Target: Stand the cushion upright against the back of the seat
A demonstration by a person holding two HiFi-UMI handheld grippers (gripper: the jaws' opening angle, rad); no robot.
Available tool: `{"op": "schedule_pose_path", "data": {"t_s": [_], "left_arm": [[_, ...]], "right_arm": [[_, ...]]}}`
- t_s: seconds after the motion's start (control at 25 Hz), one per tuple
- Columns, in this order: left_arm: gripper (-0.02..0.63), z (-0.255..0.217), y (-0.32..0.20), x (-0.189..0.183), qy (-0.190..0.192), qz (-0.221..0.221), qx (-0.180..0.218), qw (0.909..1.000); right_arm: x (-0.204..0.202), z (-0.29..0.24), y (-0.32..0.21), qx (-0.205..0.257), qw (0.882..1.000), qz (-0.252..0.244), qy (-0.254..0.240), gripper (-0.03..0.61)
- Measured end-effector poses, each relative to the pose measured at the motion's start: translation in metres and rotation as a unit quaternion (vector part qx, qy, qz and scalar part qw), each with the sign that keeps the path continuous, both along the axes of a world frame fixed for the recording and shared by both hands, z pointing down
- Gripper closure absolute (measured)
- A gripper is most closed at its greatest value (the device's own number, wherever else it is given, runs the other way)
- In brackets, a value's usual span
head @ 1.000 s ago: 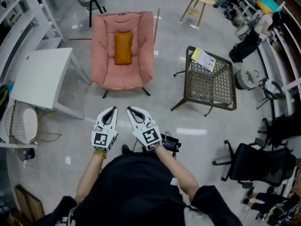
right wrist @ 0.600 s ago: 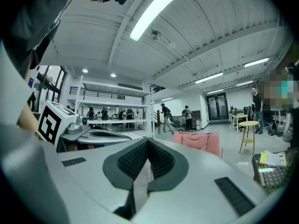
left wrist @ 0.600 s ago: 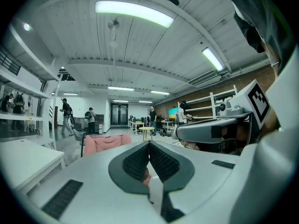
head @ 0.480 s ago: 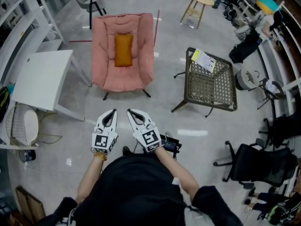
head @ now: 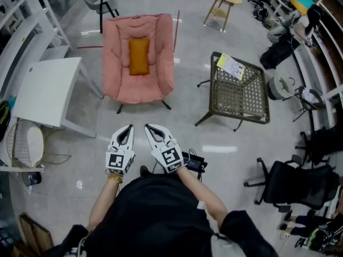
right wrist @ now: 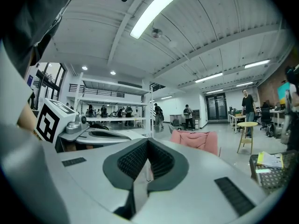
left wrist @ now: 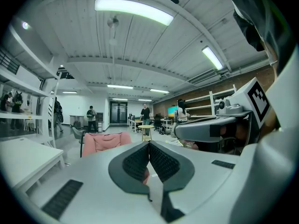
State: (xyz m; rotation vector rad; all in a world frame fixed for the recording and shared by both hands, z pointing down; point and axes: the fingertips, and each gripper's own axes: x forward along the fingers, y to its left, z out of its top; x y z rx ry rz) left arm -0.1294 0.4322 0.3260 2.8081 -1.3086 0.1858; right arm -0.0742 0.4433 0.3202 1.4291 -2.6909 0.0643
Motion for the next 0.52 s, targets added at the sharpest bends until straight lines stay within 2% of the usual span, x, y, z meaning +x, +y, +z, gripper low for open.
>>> {"op": "schedule_pose_path", "data": {"t_s": [0.52], "left_arm": [[0.601,0.0049,-0.0026,-0.0047,0.000,0.001,-0.008,1.0000]], "right_arm": [[-0.0010,0.0022,-0.0043,-0.004,1.000,0.010,0.003,0.563]]}}
